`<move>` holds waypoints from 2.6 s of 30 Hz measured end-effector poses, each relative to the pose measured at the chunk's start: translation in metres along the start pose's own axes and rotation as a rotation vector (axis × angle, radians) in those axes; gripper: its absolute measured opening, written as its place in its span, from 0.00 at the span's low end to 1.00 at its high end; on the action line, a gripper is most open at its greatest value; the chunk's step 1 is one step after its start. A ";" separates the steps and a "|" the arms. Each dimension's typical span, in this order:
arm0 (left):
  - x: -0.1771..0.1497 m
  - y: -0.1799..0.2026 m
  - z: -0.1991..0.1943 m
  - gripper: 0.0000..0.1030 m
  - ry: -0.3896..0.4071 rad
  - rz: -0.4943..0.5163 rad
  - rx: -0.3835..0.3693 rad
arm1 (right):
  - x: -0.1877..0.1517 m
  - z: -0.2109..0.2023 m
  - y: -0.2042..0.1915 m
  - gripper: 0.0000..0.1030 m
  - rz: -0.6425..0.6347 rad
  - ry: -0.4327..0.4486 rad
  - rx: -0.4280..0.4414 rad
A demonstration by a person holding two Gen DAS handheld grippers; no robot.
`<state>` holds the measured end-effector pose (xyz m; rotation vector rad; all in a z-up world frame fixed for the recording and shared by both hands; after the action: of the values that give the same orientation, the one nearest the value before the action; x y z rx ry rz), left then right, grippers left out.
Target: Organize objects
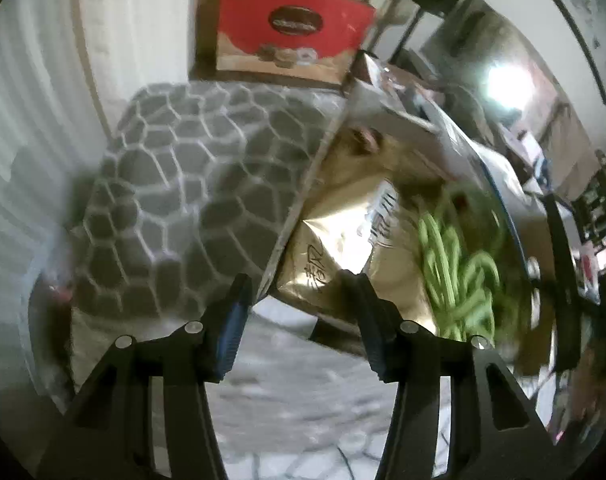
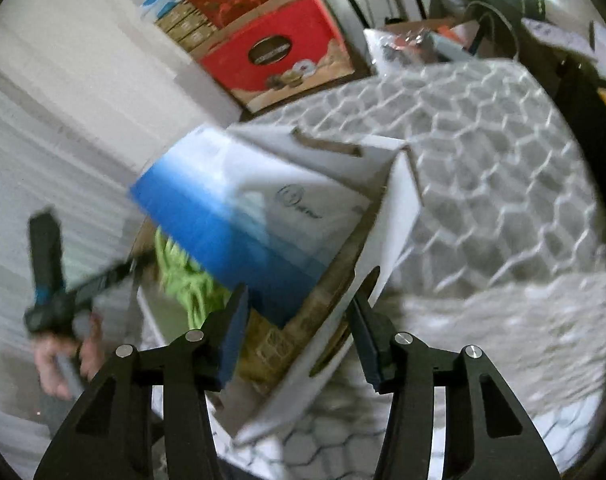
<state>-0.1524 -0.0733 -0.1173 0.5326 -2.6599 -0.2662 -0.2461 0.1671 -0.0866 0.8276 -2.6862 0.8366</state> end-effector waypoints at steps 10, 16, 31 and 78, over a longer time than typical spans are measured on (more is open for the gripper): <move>-0.033 0.023 -0.014 0.47 0.010 -0.034 -0.065 | 0.045 0.018 0.024 0.50 -0.057 -0.045 -0.032; -0.046 0.026 -0.019 0.47 0.002 -0.071 -0.120 | 0.055 0.028 0.017 0.50 -0.117 -0.052 -0.083; -0.034 0.019 -0.040 0.69 0.098 -0.081 -0.092 | 0.060 -0.045 -0.040 0.70 -0.241 0.205 -0.186; -0.041 0.029 -0.069 0.93 0.230 0.007 0.077 | 0.004 -0.039 -0.067 0.62 -0.324 0.212 -0.201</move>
<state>-0.0976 -0.0375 -0.0622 0.5434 -2.4554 -0.0937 -0.2100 0.1418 -0.0218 1.0236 -2.3209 0.5358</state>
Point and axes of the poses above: each gripper's, at about its wrist camera, not at the fingertips, and z roughly the way its jaws point, y to its right, x to its top, the point moved 5 cm from there along z, roughly the way its jaws point, and after that the axes turned 3 degrees about -y, right-handed, at the moved point
